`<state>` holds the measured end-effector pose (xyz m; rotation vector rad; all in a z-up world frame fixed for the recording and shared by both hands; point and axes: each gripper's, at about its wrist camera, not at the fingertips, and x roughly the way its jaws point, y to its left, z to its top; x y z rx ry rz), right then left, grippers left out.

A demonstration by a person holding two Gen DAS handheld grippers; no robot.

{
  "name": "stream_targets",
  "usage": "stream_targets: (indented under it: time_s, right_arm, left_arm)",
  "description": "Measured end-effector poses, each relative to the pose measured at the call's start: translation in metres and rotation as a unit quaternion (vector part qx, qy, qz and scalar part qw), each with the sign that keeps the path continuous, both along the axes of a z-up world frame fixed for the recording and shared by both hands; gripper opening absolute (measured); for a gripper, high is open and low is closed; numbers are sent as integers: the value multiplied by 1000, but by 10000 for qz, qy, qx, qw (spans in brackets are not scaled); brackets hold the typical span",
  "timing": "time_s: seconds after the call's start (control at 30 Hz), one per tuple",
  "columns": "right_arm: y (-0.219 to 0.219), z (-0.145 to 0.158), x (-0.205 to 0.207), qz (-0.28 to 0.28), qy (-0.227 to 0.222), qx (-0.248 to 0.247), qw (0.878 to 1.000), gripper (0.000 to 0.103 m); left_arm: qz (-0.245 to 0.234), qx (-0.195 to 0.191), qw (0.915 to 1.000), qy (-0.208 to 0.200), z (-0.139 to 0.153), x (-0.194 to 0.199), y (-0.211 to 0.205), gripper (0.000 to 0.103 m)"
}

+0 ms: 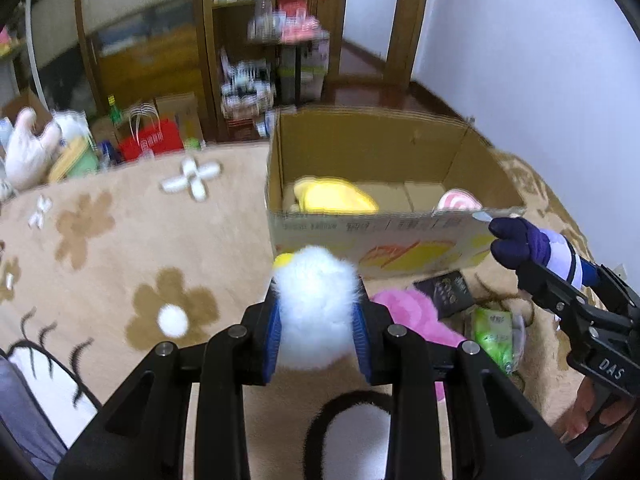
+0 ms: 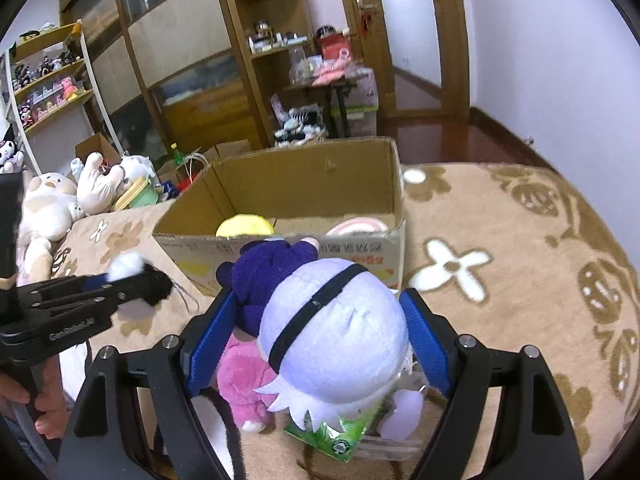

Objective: Organize soft objects
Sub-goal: 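Lift the pompom plush with the left tool while the right tool carries the doll over the box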

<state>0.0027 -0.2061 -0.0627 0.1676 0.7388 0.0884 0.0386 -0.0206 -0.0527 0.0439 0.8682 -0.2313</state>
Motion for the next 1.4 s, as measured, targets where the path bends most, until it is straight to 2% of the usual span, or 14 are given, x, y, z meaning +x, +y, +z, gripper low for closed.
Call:
stream_targets:
  time_s: [0.2, 0.43, 0.57, 0.87, 1.1, 1.23, 1.4]
  right_arm:
    - [-3, 25, -13, -98, -445, -45, 9990, 86]
    - [-3, 53, -18, -190, -986, -251, 9946, 86]
    - [-5, 63, -17, -277, -1226, -373, 9914, 86]
    - [-9, 70, 2, -339, -1422, -383, 9885, 86]
    - [-9, 68, 25, -321, -1459, -332, 9882, 86]
    - [-12, 63, 42, -317, -1443, -143, 9889, 86]
    - [-10, 50, 57, -231, -1332, -257, 9905, 86]
  left_arm:
    - [-40, 49, 9965, -835, 37, -24, 4, 30]
    - [-158, 72, 9845, -1744, 64, -34, -3, 30]
    - [-239, 93, 9786, -2042, 72, -35, -7, 30]
    - [-328, -1, 9729, -2290, 77, -13, -15, 30]
    - [-379, -42, 9716, -2336, 74, 6, -17, 31]
    - [-413, -33, 9727, -2284, 71, 21, -20, 31]
    - [-420, 87, 9768, -2098, 58, 43, -25, 31]
